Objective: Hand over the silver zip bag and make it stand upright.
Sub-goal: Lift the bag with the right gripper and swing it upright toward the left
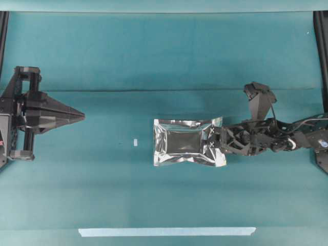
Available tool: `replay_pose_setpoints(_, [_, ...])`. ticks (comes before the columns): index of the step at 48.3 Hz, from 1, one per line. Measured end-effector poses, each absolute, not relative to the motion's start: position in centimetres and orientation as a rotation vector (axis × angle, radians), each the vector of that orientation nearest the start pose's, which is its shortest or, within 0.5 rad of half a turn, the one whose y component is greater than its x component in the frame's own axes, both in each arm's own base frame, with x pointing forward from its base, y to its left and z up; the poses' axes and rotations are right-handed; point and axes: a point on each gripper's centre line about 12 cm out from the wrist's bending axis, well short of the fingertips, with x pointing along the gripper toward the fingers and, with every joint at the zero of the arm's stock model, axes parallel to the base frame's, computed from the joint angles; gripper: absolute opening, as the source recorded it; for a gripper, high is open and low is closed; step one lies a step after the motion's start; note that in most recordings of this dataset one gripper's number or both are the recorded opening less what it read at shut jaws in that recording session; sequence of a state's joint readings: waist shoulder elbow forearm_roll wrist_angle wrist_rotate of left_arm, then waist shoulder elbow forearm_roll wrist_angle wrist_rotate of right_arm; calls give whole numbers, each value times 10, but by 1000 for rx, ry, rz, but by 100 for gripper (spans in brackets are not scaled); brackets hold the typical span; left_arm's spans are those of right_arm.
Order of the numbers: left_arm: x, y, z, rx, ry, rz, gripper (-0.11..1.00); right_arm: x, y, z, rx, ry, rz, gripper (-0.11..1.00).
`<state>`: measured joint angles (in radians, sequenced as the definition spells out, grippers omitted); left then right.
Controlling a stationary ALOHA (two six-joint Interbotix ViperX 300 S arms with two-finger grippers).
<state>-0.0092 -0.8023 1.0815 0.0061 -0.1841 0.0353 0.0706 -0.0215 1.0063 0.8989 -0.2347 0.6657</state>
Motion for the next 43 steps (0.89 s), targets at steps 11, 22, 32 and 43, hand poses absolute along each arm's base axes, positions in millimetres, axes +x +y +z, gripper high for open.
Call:
replay_pose_setpoints(11, [232,-2,282,40,116,-13,-1,302,-4,114,1300,568,-635,1])
replay_pose_setpoints(22, [231,-3,279,17,139,-13,-1,321,-8,149,1197,662,-476,1])
replay_pose_setpoints(32, [231,0,280,-58,140,5,-1,337,-18,178,1099,754,-346,1])
replay_pose_setpoints(43, [229,1,282,-69,127,8,-1,344,-24,198,973,868,-264,1])
